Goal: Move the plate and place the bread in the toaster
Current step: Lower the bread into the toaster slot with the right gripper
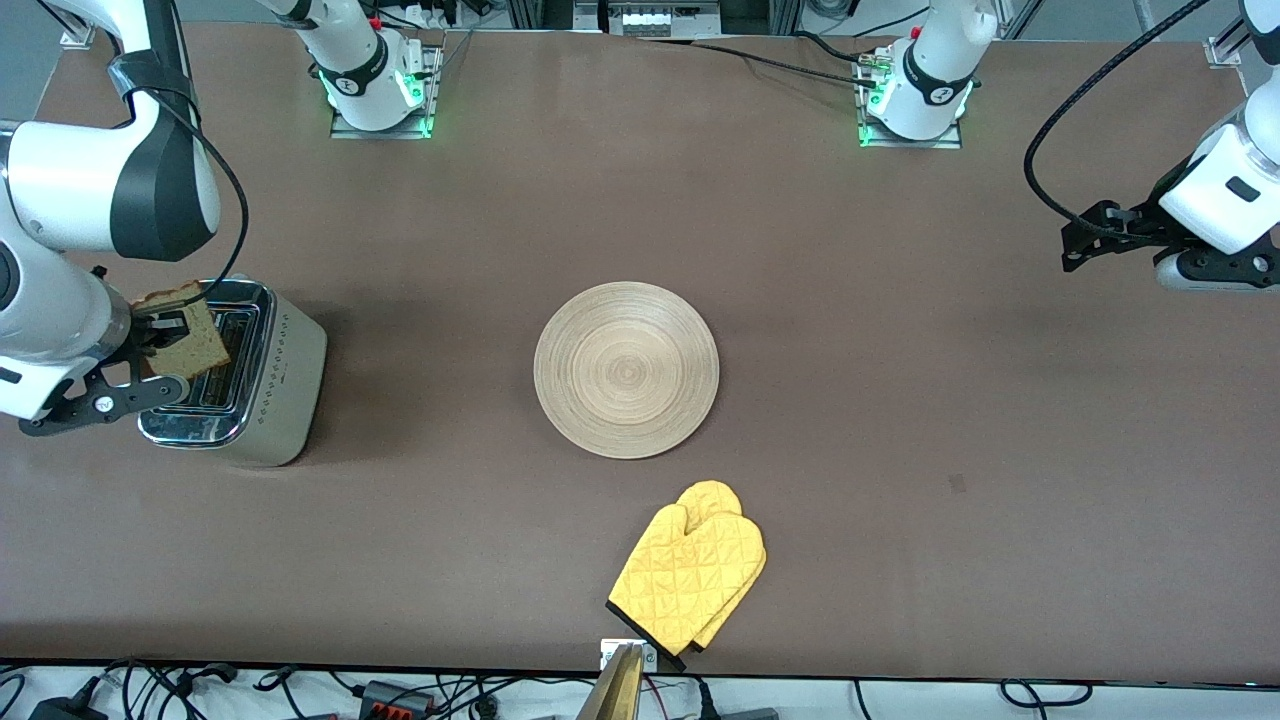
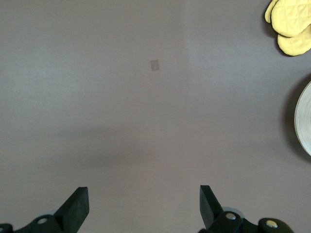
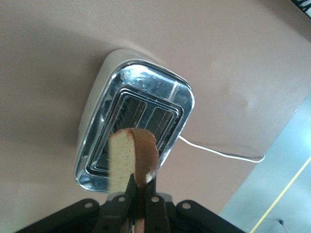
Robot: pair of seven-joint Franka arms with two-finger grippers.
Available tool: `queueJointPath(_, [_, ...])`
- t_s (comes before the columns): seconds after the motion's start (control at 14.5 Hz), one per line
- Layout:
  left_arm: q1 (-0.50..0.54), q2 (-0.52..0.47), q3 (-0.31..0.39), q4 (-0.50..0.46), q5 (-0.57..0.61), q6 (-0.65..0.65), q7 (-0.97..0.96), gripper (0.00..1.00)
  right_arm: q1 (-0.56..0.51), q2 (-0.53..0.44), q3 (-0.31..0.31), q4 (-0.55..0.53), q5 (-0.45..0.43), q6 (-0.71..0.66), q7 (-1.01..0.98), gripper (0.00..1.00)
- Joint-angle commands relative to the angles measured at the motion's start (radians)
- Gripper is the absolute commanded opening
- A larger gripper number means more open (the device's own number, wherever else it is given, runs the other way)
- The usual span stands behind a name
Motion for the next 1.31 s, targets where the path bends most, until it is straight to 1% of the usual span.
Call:
queueJointPath(0.0, [0.003,0.014,0.002,0.035,0.018,0.036,0.006,1.0,0.005,0.011,0.003,0.029,0.019,-0.007,0.039,0.0])
queueJointPath(0.14, [0.002,0.014,-0.001,0.061,0.018,0.03,0.004,1.0,0.004,0.023,0.003,0.028,0.036,0.036,0.041,0.0])
queueJointPath(0.62, [-0.006,0.01,-0.003,0.066,0.016,0.012,0.006,1.0,-0.002,0.057,0.001,0.022,0.044,0.122,0.039,0.0])
queueJointPath(0.97, [-0.009,0.016,-0.003,0.066,0.016,0.023,0.004,1.0,-0.039,0.054,0.0,0.011,0.039,0.111,-0.039,0.0])
queueJointPath(1.24, [-0.008,0.019,-0.003,0.066,0.016,0.026,0.004,1.0,-0.044,0.052,-0.002,0.011,0.036,0.097,-0.029,0.0])
